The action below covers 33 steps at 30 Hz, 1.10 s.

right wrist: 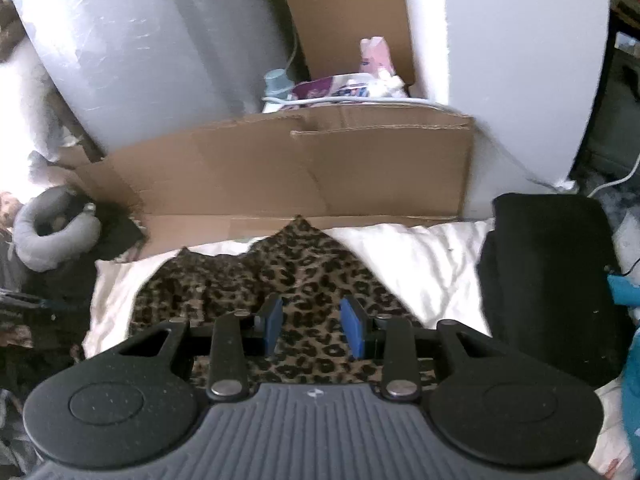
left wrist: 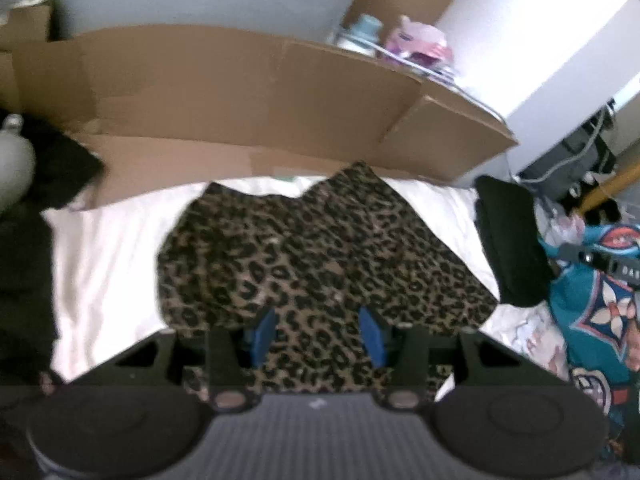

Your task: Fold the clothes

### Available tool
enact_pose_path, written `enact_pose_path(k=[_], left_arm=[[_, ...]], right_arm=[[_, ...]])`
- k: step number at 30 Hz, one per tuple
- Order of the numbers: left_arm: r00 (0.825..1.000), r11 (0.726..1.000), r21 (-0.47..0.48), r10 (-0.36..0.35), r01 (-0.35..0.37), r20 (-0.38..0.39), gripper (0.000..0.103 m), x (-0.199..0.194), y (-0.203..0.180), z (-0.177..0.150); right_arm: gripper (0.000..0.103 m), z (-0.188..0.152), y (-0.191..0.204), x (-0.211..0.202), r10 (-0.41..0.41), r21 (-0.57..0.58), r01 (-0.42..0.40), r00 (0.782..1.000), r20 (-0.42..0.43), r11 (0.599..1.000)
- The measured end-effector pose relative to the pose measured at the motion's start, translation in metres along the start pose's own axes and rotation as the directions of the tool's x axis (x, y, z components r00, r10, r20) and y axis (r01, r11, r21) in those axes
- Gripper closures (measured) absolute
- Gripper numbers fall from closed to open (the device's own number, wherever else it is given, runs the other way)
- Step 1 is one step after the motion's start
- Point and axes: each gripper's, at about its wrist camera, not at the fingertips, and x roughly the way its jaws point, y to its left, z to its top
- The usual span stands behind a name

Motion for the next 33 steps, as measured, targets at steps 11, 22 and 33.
enact_pose_path(k=[11, 22, 33], left_arm=[[0.995, 0.994, -0.043, 0.100, -0.098, 0.032, 0.052, -0.046, 0.040, -0.012], [0.988, 0.989, -0.097, 0.118, -0.108, 0.098, 0.046, -0.018, 0.098, -0.077], [0.996, 0.970, -0.239, 0.067, -0.052, 0.057, 0.046, 0.066, 0.150, -0.153]], right_arm=[[0.064, 0.007, 0.050, 0.012, -0.056, -0.077, 0.050, 0.995, -0.078, 0.996], [0.059, -0.094, 0.119, 0.037, 0.029, -0.167, -0.032, 0.999, -0.020, 0.985], [0.059, -0.191, 0.132, 0.065, 0.067, -0.085, -0.071, 0.997, -0.044, 0.994]])
